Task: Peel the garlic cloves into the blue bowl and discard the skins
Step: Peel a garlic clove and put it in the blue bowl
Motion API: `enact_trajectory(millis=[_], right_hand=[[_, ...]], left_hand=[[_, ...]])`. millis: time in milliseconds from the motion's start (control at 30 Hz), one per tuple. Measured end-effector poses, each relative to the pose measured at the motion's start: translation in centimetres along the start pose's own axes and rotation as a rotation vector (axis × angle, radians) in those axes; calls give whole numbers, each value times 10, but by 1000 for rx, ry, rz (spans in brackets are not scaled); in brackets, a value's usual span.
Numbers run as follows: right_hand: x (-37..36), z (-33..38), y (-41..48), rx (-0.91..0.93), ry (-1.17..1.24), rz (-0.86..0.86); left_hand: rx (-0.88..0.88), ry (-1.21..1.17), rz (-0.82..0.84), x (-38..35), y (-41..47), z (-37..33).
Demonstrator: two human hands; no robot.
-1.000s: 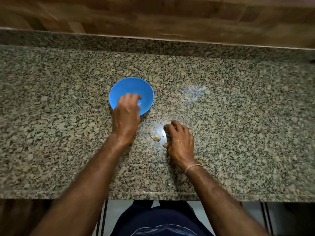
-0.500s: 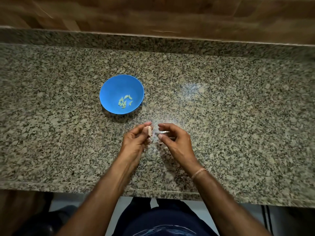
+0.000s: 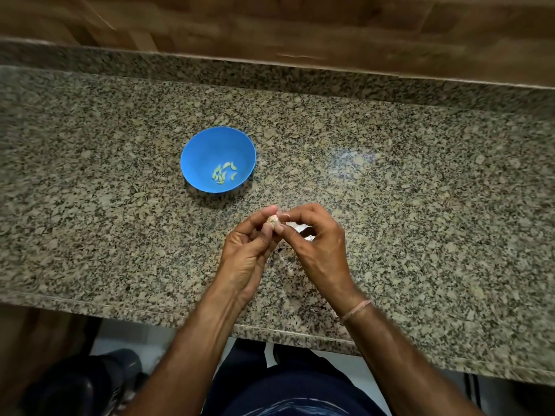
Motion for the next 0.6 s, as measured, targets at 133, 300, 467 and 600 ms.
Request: enact_trajectory(millis=[133,300,467,600], right_hand=[[3,5,-4,73,-48,-45],[6,2,-7,41,-63,-33],[10,0,-6,-50,5,23],[10,2,-7,-30,16,28]], left_hand=[[-34,17,-23,-2,-4,2],[-20,37,-45,-1,-5,5],[-2,42,-35,-2,-5,7],[8,14,-55,0,-3,8]])
Point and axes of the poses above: each hand's wrist, its own y-axis towards the middle knuckle, its own x-axis out of the back of the hand, z = x × y, the point moved 2 cm from there along y, towards the middle knuckle, and after that the axes turned 1 degree about y, right-handed, at the moved point
